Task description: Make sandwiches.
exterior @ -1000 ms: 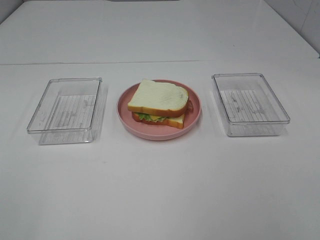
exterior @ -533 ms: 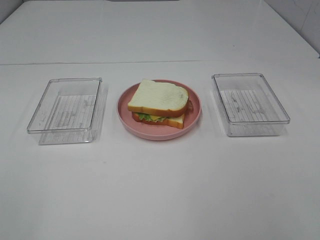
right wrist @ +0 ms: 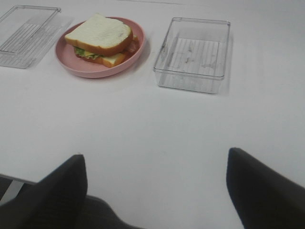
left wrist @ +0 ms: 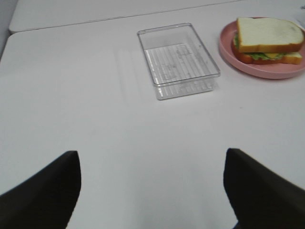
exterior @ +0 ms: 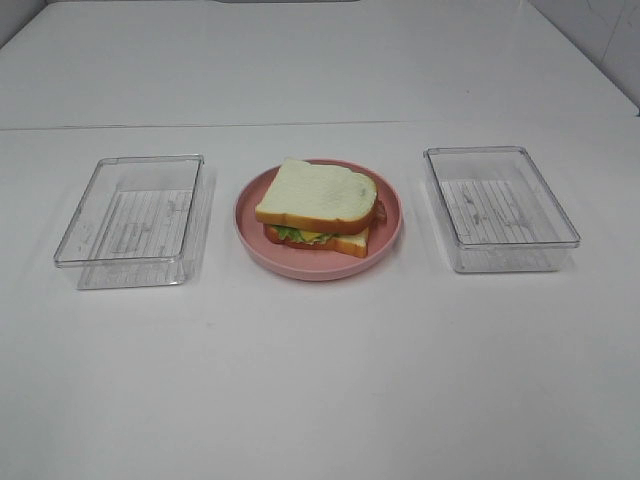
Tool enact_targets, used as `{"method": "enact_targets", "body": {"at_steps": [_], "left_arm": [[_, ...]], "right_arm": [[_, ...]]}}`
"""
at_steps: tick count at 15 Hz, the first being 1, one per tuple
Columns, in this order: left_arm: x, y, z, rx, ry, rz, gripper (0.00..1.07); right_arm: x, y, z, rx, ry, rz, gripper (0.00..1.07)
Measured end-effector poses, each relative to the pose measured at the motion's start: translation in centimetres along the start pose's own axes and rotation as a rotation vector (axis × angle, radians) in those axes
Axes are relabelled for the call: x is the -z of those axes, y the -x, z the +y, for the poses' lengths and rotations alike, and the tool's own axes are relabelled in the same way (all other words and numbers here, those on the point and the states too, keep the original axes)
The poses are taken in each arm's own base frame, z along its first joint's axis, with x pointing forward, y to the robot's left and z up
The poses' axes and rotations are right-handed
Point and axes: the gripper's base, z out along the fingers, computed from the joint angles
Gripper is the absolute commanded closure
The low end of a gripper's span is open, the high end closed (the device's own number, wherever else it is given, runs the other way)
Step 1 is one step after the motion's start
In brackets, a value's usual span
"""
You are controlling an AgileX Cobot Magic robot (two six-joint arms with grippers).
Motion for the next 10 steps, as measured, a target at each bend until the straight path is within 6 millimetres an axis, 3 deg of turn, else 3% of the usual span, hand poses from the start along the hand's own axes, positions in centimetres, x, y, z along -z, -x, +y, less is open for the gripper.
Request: {"method": "enact_targets", "body": {"at_steps": [3,10], "left_arm": [[-0.03,0.01,-0.05,0.040,0.081,0.001,0.28],[-0.03,0.01,-0.05,0.043,0.086,0.001,0.28]], "right_arm": [[-0.07,0.04,0.04,-0.029,-0.056,-0.001,0.31],[-0.08,0.04,0.04,-0.033,-0.063,-0.001,0.31]]}}
